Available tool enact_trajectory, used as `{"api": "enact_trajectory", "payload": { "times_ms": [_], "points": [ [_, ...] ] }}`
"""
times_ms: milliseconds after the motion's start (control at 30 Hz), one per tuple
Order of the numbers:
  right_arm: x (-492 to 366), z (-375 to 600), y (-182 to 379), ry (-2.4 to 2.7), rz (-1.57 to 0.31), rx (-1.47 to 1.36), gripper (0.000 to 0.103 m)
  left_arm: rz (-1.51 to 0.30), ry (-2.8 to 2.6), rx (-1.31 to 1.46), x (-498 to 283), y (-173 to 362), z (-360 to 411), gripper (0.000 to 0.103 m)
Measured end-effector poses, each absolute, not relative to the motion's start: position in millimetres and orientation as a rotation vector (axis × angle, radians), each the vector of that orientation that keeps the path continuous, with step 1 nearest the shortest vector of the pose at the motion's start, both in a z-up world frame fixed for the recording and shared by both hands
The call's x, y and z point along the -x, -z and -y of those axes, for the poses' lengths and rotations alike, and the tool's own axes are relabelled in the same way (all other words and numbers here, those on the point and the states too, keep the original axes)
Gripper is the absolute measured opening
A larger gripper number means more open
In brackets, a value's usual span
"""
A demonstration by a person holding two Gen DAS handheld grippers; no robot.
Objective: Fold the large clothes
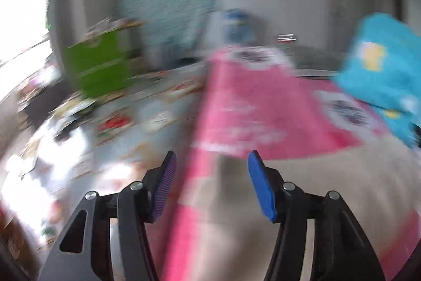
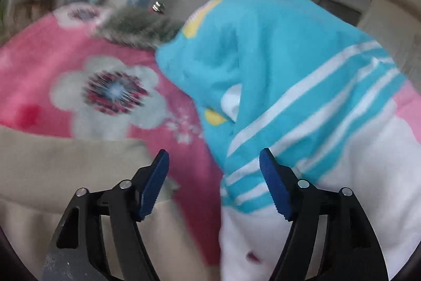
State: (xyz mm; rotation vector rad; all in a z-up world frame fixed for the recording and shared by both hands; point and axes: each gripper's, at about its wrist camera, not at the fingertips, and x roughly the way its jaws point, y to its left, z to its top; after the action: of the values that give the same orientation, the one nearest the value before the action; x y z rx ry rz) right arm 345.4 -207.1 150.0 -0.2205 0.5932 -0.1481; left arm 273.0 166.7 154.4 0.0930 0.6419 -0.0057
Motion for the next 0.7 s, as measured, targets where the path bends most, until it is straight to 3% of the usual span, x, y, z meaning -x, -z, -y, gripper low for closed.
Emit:
{"api": "enact_trajectory", "payload": {
  "times_ms": [67,133,167,233,300,367,400,433,600,700],
  "points": [
    [-343,186,-130,0.067,-0.628,0.334,0.06,-0.707,0.156,-0.108,-272,-141,-142,0.056],
    [-366,180,-84,0.111,-0.79,0.484,0.059,-0.819,0.128,-0.188,-284,-112,-138,0.057],
    [-369,191,-74,0.083,-0.827,0.431,0.059,-0.867,0.103,-0.15,-289,-99,-154,0.057],
    [-356,199,-87,0.048,-0.826,0.408,0.06,-0.862,0.11,-0.012,-283,-105,-183,0.053],
    [-320,186,-105,-0.03,-0.764,0.592,0.06,-0.861,0.176,-0.057,-269,-125,-179,0.053],
    [-280,174,-119,-0.142,-0.703,0.644,0.077,-0.843,0.311,-0.194,-242,-141,-156,0.062],
    [-267,170,-120,-0.232,-0.712,0.642,0.09,-0.832,0.353,-0.28,-229,-142,-141,0.077],
    [-244,156,-117,-0.37,-0.729,0.672,0.094,-0.795,0.418,-0.411,-207,-142,-119,0.091],
    [-220,113,-52,-0.345,-0.64,1.025,0.096,-0.787,0.543,-0.688,-188,-95,-47,0.094],
    [-239,128,-50,-0.285,-0.659,0.898,0.096,-0.733,0.457,-0.884,-194,-61,-24,0.095]
  ]
}}
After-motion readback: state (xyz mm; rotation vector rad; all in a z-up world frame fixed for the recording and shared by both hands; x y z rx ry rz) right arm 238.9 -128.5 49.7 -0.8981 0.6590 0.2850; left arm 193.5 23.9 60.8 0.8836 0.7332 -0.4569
